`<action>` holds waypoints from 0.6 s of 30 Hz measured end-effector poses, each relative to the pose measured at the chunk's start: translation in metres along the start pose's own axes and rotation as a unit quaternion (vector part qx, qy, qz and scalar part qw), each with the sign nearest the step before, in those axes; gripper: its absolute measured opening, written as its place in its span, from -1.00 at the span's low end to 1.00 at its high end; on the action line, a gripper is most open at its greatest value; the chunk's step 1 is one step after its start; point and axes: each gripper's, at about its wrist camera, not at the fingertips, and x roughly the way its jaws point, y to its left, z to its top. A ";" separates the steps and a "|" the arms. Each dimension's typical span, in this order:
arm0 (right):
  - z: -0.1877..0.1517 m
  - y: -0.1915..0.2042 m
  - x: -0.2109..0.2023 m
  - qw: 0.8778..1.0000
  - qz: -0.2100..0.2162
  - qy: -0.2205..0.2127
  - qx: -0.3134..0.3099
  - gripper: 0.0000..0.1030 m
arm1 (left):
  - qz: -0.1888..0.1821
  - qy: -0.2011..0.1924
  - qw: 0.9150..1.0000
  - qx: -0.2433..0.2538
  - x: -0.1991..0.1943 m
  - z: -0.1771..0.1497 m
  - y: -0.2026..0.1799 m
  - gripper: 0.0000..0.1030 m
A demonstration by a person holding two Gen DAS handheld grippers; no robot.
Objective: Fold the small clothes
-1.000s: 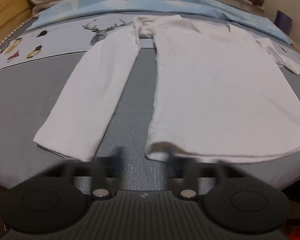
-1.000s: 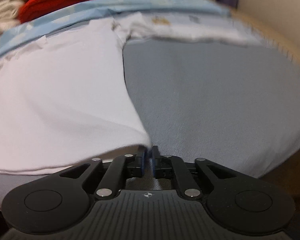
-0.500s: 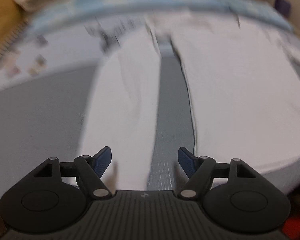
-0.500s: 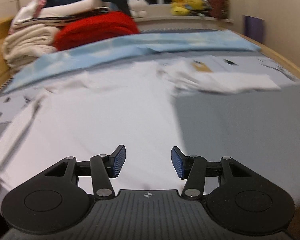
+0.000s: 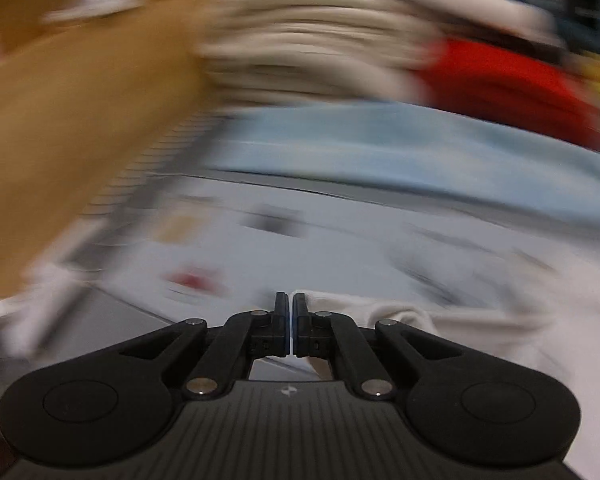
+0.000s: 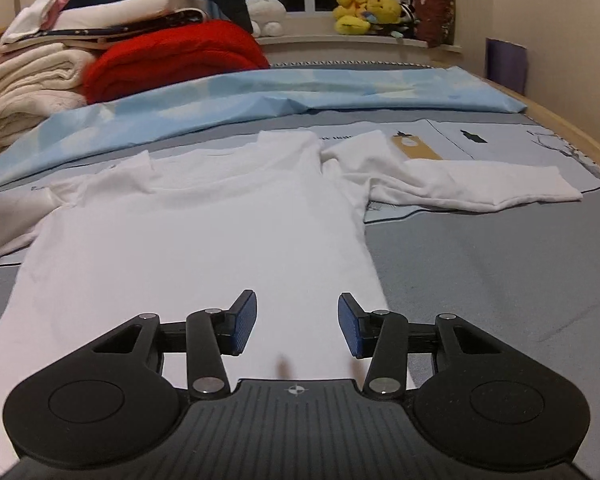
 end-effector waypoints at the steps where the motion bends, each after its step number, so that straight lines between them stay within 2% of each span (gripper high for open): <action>1: 0.000 -0.001 0.002 1.000 0.004 0.005 0.002 -0.08 | 0.056 0.007 0.998 -0.035 0.021 0.012 0.016 -0.94; 2: -0.001 -0.001 0.003 1.000 0.010 0.011 0.006 -0.08 | 0.094 0.008 0.993 -0.065 0.032 0.017 0.027 -0.82; 3: -0.002 -0.002 0.004 1.000 0.018 0.017 0.008 -0.08 | 0.115 0.010 0.988 -0.100 0.040 0.018 0.037 -0.28; 4: -0.003 -0.002 0.005 0.999 0.024 0.022 0.008 -0.08 | 0.106 0.008 0.985 -0.136 0.046 0.014 0.045 0.42; 5: -0.003 -0.001 0.006 0.999 0.029 0.025 0.005 -0.08 | 0.094 0.008 0.983 -0.157 0.051 0.009 0.043 0.67; 6: -0.004 0.000 0.006 0.999 0.030 0.026 0.000 -0.08 | 0.082 0.009 0.982 -0.171 0.054 -0.001 0.040 0.79; 10: -0.004 0.000 0.008 0.999 0.031 0.031 0.001 -0.08 | 0.011 0.054 0.992 -0.114 0.065 -0.047 -0.007 0.79; 15: -0.002 -0.004 0.003 1.000 0.019 0.012 0.018 -0.08 | -0.023 0.056 0.997 -0.040 0.075 -0.083 -0.081 0.79; 18: 0.006 -0.018 0.002 0.999 -0.023 -0.011 0.043 -0.06 | -0.036 0.045 0.998 -0.025 0.069 -0.106 -0.123 0.79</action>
